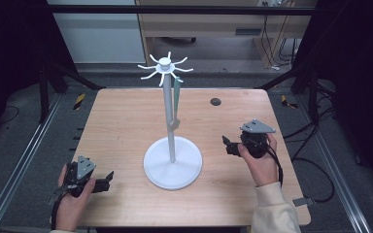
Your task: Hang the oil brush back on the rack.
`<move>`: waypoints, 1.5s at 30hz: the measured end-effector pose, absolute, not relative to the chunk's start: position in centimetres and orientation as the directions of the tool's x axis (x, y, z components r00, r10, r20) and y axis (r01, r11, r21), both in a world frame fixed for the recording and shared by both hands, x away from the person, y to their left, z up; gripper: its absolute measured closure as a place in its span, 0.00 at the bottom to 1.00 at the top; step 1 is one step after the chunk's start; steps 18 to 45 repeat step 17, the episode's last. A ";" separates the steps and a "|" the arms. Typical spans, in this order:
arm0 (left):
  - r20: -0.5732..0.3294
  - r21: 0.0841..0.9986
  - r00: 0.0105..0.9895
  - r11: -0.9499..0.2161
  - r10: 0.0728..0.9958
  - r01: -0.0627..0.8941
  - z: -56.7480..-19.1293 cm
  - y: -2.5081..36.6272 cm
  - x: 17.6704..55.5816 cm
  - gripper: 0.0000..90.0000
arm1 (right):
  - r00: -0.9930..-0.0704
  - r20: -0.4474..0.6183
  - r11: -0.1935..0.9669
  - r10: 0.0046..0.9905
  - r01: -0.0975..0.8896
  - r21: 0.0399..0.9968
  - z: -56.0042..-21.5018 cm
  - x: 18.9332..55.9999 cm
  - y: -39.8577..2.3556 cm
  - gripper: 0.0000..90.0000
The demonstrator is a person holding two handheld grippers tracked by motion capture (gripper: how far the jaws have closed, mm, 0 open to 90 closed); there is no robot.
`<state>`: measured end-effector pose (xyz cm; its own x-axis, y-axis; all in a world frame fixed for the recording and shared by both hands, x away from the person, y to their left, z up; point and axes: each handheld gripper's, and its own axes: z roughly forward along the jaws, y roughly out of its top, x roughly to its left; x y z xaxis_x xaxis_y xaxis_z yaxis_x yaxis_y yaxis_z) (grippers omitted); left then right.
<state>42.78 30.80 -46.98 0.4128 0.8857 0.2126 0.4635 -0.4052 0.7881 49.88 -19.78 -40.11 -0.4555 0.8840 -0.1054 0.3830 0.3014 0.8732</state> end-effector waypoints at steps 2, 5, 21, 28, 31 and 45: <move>0.212 0.788 0.414 -0.405 0.885 0.464 -47.0 30.8 42.8 0.03 | -0.456 -0.111 0.311 0.883 0.390 0.867 -41.3 50.0 -19.9 0.14; 0.211 0.788 0.414 -0.405 0.886 0.464 -47.0 30.8 42.8 0.03 | -0.458 -0.118 0.324 0.881 0.405 0.855 -42.3 50.1 -19.9 0.14; 0.214 0.784 0.416 -0.410 0.884 0.467 -47.1 30.8 42.8 0.03 | -0.480 -0.056 0.330 0.876 0.509 0.795 -46.1 51.0 -19.4 0.14; 0.214 0.784 0.416 -0.410 0.884 0.467 -47.1 30.8 42.8 0.03 | -0.480 -0.056 0.330 0.876 0.509 0.795 -46.1 51.0 -19.4 0.14; 0.214 0.784 0.416 -0.410 0.884 0.467 -47.1 30.8 42.8 0.03 | -0.480 -0.056 0.330 0.876 0.509 0.795 -46.1 51.0 -19.4 0.14; 0.214 0.784 0.416 -0.410 0.884 0.467 -47.1 30.8 42.8 0.03 | -0.480 -0.056 0.330 0.876 0.509 0.795 -46.1 51.0 -19.4 0.14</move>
